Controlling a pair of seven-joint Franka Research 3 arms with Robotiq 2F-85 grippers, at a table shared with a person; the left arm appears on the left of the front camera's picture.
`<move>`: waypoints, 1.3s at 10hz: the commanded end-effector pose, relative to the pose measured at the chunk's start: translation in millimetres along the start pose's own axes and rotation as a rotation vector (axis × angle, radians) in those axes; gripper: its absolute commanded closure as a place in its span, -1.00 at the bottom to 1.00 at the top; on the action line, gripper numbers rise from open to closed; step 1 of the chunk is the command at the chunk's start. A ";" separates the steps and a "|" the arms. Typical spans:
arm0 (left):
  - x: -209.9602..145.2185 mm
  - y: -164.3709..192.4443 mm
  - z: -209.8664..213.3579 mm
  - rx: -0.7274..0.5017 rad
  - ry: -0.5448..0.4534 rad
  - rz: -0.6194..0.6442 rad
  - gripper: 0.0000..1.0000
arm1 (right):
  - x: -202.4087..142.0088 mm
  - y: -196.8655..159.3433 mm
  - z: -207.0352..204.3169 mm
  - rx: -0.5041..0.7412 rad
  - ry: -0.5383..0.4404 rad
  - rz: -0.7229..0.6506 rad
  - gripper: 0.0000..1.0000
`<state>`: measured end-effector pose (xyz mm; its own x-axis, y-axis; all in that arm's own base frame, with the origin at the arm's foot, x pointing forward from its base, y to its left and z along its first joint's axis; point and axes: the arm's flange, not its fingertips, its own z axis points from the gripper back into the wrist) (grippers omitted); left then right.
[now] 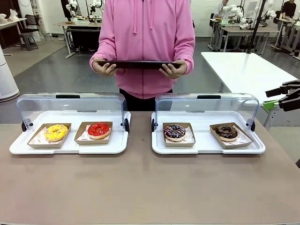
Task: Provide the desired donut to the person.
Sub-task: Pick up and lift the Paper togo box containing the Donut pointed at by the person.
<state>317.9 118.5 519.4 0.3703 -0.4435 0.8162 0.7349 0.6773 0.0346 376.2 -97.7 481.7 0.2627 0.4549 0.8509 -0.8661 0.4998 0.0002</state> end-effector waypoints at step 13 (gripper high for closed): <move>1.1 -1.0 0.9 -0.001 -0.016 -0.001 -1.00 | 2.2 -0.9 -2.0 0.003 -0.020 -0.008 -1.00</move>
<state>317.9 118.2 519.6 0.3700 -0.4442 0.8160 0.7353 0.6769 0.0351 376.3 -96.4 481.8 0.2617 0.4566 0.8503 -0.8679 0.4967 0.0004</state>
